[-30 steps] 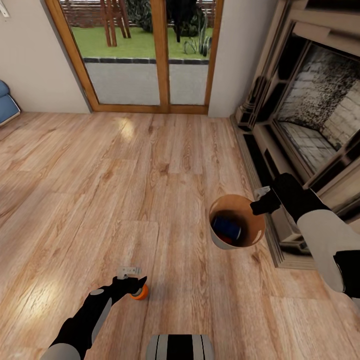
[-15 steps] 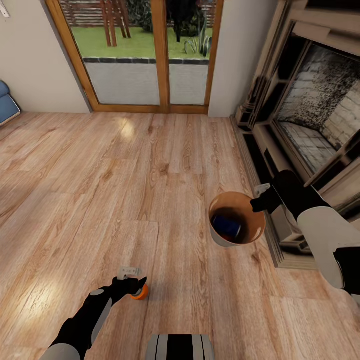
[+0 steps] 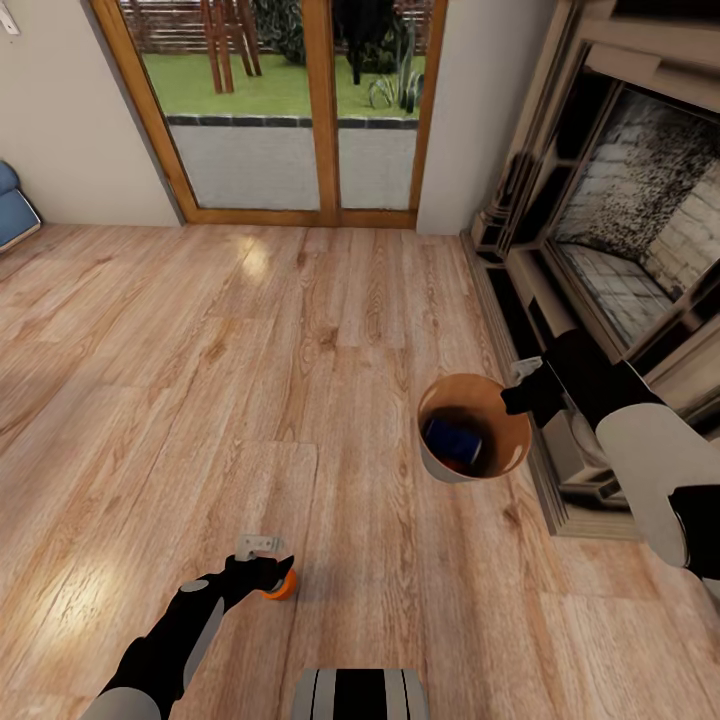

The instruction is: Put the three can of soda from the living room inside the tash can in the kitchen.

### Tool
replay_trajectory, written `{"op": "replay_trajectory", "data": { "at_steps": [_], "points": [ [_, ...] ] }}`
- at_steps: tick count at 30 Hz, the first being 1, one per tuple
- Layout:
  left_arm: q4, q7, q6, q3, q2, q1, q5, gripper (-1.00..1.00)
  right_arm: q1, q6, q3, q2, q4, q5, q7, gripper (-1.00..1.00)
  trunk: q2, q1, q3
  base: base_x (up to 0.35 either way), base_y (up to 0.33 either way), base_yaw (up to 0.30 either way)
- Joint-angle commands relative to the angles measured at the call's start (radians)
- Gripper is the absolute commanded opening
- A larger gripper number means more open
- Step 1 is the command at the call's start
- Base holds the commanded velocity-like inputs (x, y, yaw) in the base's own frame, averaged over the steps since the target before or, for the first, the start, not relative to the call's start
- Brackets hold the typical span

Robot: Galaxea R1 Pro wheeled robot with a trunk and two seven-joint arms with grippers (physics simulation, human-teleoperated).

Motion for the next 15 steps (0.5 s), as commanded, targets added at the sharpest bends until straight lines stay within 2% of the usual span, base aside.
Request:
{"op": "replay_trajectory", "data": {
  "at_steps": [1,7,11,15],
  "points": [
    [0.0,0.0,0.0,0.0,0.0,0.0,0.0,1.0,-0.001,0.007,-0.002,0.001,0.0,-0.019,0.004,-1.0,0.0,0.0,0.0,0.0,0.0,0.0],
    [0.001,0.0,0.0,-0.001,0.0,0.0,-0.002,1.0,-0.008,0.007,-0.002,0.003,0.0,-0.019,0.004,-1.0,0.0,0.0,0.0,0.0,0.0,0.0],
    [0.0,0.0,0.0,0.0,-0.003,-0.001,-0.036,1.0,-0.011,0.007,-0.001,0.003,0.0,-0.019,0.004,-1.0,0.0,0.0,0.0,0.0,0.0,0.0],
    [0.0,0.001,0.0,0.002,-0.004,-0.001,-0.054,1.0,-0.012,0.007,0.0,0.004,0.001,-0.019,0.004,-1.0,-0.028,0.015,-0.012,0.0,0.0,0.0]
  ]
}}
